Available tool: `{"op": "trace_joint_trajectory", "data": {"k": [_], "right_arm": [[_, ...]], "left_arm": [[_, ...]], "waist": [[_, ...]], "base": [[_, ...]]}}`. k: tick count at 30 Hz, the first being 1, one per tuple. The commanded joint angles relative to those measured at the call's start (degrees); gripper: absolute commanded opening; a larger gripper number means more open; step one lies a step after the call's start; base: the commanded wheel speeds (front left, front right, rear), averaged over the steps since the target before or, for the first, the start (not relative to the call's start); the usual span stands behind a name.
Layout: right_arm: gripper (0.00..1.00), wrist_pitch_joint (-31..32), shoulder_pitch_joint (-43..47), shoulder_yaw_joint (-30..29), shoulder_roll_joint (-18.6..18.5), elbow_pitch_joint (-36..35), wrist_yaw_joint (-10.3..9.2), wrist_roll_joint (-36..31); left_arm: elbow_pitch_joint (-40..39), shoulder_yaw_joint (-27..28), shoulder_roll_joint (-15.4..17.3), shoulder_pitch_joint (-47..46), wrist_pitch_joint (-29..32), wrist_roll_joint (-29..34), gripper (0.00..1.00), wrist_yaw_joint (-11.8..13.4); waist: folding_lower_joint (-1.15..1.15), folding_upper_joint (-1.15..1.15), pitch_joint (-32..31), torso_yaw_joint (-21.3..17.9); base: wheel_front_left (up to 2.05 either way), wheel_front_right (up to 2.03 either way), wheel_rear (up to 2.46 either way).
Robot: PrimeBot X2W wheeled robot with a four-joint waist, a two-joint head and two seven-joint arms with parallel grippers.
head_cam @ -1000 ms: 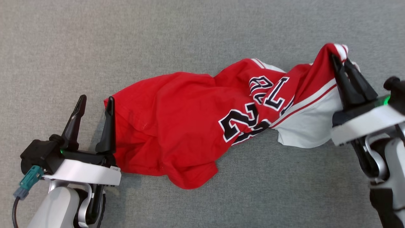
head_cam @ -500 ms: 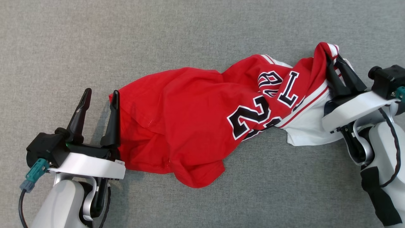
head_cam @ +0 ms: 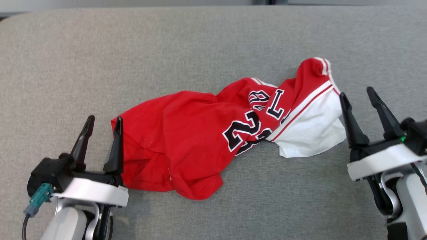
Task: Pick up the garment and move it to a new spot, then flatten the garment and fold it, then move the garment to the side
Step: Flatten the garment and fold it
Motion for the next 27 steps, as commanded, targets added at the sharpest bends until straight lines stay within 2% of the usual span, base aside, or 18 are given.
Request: {"op": "trace_joint_trajectory", "data": {"k": [1, 7, 13, 27], "right_arm": [[1.0, 0.0, 2.4, -1.8, 0.5, -2.6, -0.01, -1.1], [1.0, 2.5, 9.0, -6.9, 2.4, -10.0, -0.01, -3.3], [1.0, 5.5, 15.8, -9.3, 4.4, -16.0, -0.01, -4.9], [1.0, 8.1, 21.4, -10.9, 7.2, -21.3, -0.01, -5.6]], "left_arm": [[0.1, 0.5, 0.5, 1.6, 0.0, 0.0, 1.0, 0.5], [-0.6, 0.7, 1.2, 5.1, 0.5, -0.5, 1.0, 1.4], [-1.7, 0.5, 1.5, 7.8, 1.6, -1.2, 1.0, 2.1], [-4.2, -0.3, 2.2, 10.7, 3.4, -1.3, 1.0, 3.3]], "waist": [[0.0, 0.0, -2.6, -1.5], [0.0, 0.0, -6.4, -2.6], [0.0, 0.0, -9.3, -2.8], [0.0, 0.0, -11.1, -2.8]], "base": [[0.0, 0.0, 0.0], [0.0, 0.0, 0.0], [0.0, 0.0, 0.0], [0.0, 0.0, 0.0]]}}
